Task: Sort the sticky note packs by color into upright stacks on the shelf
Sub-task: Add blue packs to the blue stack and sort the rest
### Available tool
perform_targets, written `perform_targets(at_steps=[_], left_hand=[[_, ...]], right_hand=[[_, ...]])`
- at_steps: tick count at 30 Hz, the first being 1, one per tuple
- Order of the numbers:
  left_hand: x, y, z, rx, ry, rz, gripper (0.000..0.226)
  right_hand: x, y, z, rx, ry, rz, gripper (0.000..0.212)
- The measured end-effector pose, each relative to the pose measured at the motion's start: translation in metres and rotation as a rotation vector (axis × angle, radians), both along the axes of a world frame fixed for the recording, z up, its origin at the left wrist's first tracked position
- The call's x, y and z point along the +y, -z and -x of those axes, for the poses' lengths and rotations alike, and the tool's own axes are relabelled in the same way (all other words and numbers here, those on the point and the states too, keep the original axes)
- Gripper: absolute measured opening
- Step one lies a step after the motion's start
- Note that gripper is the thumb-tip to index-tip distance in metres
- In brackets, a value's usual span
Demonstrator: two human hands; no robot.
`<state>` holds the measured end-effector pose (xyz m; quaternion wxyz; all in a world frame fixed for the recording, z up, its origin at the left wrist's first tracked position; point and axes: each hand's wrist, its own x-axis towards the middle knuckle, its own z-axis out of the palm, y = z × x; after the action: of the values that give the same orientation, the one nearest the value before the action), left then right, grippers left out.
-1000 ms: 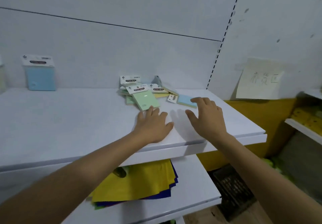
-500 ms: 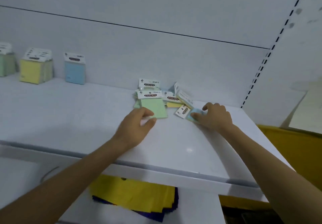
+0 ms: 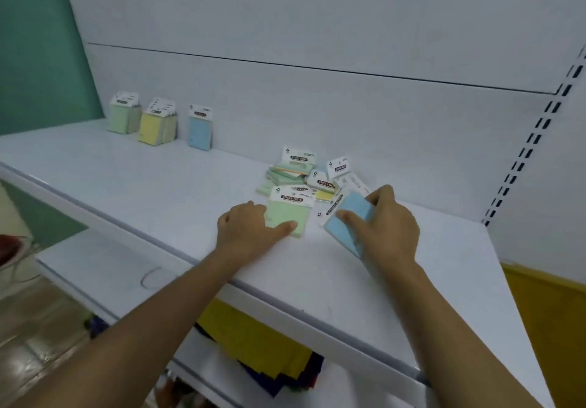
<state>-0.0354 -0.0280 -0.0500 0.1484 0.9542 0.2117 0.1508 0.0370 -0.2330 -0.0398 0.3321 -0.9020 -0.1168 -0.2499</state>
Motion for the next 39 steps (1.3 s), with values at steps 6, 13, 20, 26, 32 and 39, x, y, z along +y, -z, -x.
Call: perform_targets(at_steps=[6, 13, 20, 26, 32, 39], left_hand=[[0.008, -0.004, 0.009, -0.243, 0.107, 0.663, 0.059], [0.016, -0.006, 0.016, -0.534, 0.085, 0.849, 0.019], [0.016, -0.007, 0.015, -0.610, 0.035, 0.875, 0.030], [0.018, -0.006, 0.010, -0.679, -0.029, 0.897, 0.024], [0.021, -0.009, 0.014, -0.735, -0.021, 1.104, 0.028], [0.116, -0.031, 0.058, -0.763, -0.006, 1.060, 0.032]], right_hand=[[0.018, -0.001, 0.006, 0.106, -0.206, -0.428, 0.043], [0.029, 0.008, 0.013, 0.260, -0.293, -0.404, 0.024], [0.025, 0.013, 0.011, 0.287, -0.335, -0.521, 0.022], [0.033, -0.002, 0.014, 0.543, -0.390, -0.886, 0.007], [0.100, -0.042, 0.029, 0.484, -0.542, -0.910, 0.013], [0.226, -0.056, 0.050, 0.577, -0.705, -0.830, 0.008]])
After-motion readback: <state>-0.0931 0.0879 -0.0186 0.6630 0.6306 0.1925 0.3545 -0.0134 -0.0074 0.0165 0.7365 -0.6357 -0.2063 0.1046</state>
